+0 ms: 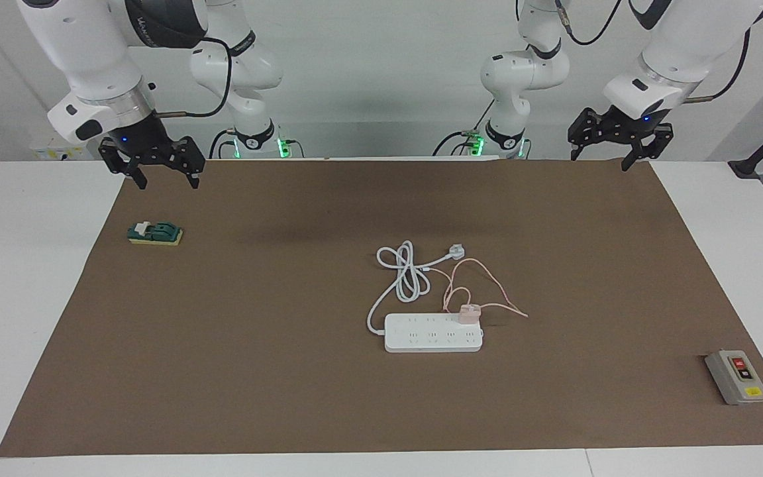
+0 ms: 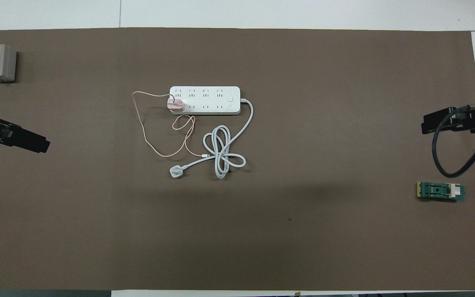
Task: Plug charger into power strip
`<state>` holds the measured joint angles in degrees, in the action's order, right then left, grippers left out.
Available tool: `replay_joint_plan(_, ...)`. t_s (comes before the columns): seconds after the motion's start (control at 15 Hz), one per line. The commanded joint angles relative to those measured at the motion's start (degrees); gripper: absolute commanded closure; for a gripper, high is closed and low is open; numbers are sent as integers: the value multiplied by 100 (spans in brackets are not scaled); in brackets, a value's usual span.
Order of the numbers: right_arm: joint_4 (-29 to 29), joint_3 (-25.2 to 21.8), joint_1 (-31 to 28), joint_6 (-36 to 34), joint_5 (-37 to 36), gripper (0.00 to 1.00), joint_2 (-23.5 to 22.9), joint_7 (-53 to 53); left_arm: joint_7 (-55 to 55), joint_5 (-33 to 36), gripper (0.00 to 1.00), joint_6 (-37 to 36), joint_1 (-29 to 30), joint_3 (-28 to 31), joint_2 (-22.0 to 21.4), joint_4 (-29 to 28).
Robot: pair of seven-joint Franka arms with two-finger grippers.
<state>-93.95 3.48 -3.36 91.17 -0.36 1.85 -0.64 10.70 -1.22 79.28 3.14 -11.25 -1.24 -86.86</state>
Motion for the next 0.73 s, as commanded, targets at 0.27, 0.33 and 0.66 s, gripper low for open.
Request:
replay_joint_plan(0.27, -97, 48, -68, 33, 98, 0, 96, -59, -567, 7, 0, 209, 38, 0, -412, -481)
replay_joint_plan(0.33, -97, 48, -68, 33, 98, 0, 96, -59, -804, 8, 0, 245, 38, 0, -403, -481)
replay_joint_plan(0.66, -97, 48, -59, 41, 98, 0, 96, -59, -947, 16, 0, -132, -6, 0, -35, 212)
